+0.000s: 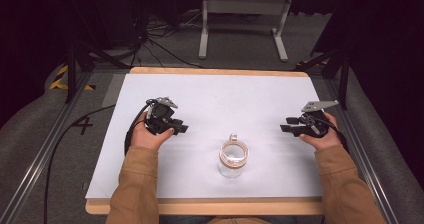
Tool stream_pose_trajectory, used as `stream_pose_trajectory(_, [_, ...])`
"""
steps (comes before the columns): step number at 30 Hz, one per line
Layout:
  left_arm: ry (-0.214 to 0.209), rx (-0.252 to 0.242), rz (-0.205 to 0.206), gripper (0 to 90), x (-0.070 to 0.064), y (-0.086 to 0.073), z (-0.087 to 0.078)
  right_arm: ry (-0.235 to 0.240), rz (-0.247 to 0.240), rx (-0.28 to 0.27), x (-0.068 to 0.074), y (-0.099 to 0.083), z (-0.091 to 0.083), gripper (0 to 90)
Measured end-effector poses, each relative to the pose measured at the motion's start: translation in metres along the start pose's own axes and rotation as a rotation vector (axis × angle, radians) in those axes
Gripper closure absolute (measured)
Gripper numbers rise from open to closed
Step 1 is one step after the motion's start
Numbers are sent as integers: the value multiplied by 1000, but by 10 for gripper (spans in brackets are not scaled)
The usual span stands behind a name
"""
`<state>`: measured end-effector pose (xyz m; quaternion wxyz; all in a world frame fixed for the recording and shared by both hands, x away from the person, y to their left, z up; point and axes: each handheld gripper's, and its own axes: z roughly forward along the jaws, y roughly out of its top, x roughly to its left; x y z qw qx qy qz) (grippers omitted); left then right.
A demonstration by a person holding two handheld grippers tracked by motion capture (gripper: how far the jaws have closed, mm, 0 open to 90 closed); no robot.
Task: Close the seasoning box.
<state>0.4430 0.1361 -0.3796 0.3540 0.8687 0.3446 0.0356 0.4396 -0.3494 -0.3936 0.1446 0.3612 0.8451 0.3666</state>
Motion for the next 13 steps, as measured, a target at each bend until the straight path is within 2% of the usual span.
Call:
stream_pose_trajectory(7, [3,32,-9,644,3,-2,9,-6,-4,83,-8,-16,24,545])
stream_pose_trajectory(11, [2,60,-13,598,5,-3,16,-1,6,91,-9,-19,28,543])
stream_pose_trajectory(13, [15,67,-13,576,5,-4,17,-5,4,88,-8,-19,28,541])
